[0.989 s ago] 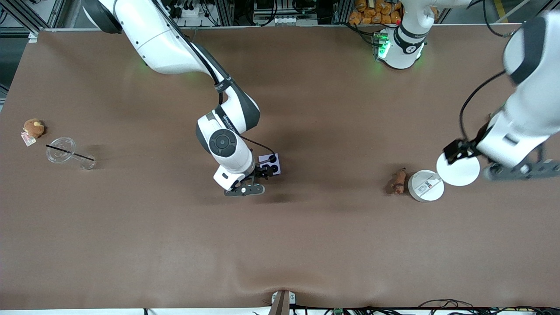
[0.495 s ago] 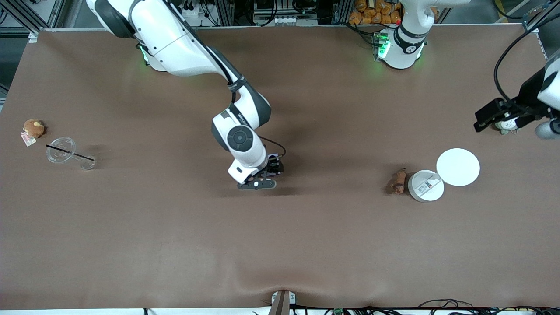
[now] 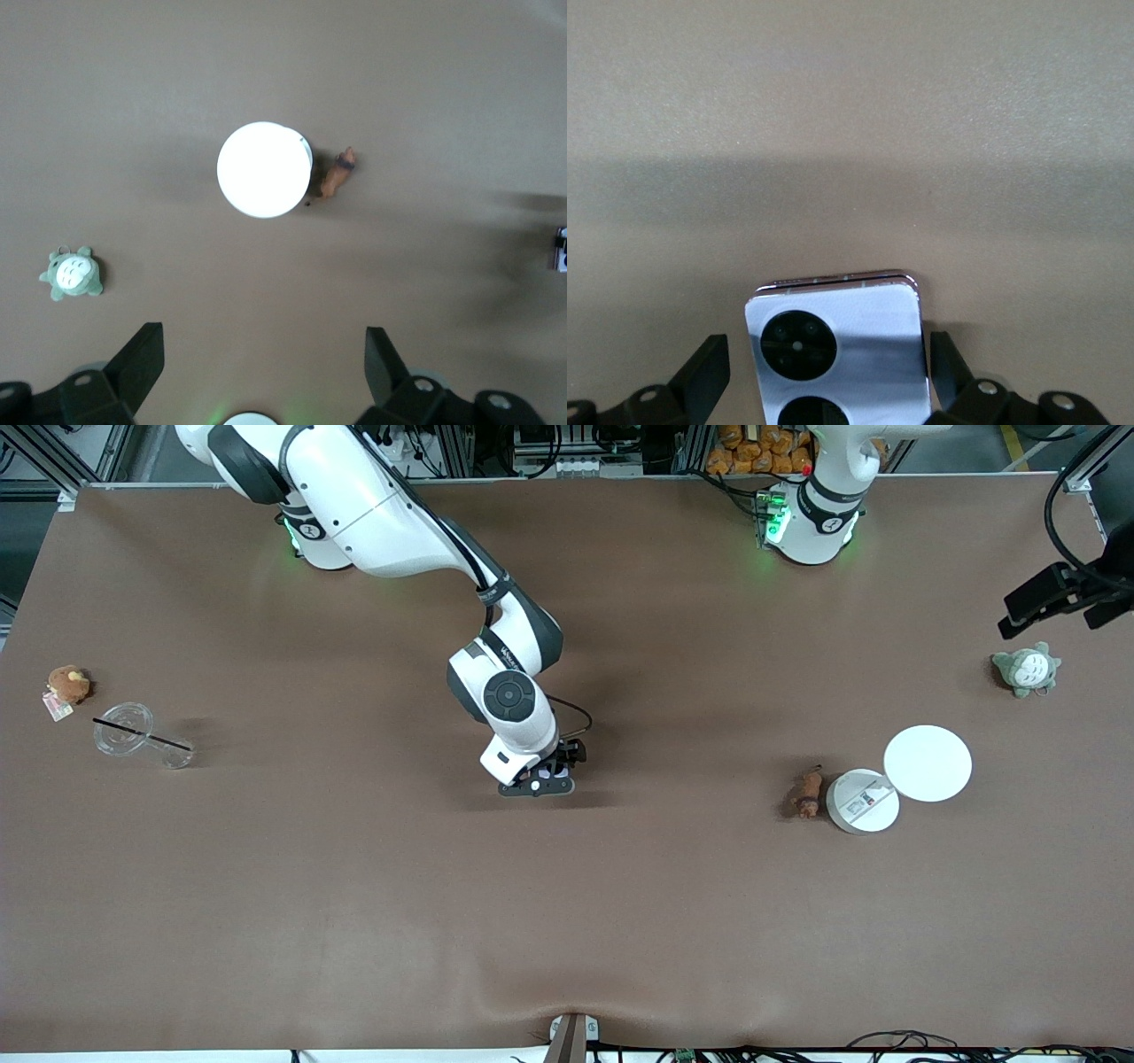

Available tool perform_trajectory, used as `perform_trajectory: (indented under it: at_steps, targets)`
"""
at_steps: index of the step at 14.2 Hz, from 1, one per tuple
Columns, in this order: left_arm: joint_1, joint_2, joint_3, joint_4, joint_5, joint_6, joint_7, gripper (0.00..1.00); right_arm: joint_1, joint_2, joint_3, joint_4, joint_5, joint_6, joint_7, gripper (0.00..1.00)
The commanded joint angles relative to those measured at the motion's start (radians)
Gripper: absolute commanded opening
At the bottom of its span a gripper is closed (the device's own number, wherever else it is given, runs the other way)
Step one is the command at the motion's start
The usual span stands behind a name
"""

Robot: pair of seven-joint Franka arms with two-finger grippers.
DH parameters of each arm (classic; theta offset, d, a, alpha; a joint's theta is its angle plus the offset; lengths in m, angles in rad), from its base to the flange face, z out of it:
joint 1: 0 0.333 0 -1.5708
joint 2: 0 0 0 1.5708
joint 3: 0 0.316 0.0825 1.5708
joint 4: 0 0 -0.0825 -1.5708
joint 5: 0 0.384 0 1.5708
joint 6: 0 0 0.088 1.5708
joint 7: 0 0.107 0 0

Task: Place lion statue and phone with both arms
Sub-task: 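Grasp the white phone with the right gripper while the left gripper retracts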

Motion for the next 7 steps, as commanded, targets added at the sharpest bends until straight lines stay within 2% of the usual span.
perform_trajectory:
  at_steps: [1,4,6,7]
  targets:
    - [0.026,-0.072,-0.005,-0.077,-0.015,-0.009,0.029,1.00,0.014,0.025,-0.012,0.014,-0.026,0.004,0.037,1.00]
    - [0.035,-0.107,-0.005,-0.122,-0.016,-0.007,0.067,1.00,0.026,0.035,-0.013,0.016,-0.032,0.018,0.054,1.00]
    - [0.040,-0.139,-0.006,-0.165,-0.015,-0.001,0.067,1.00,0.028,0.035,-0.018,0.014,-0.068,0.018,0.054,0.99]
    - [0.051,-0.148,-0.011,-0.176,-0.015,0.005,0.067,1.00,0.026,0.035,-0.019,0.014,-0.081,0.017,0.055,0.54]
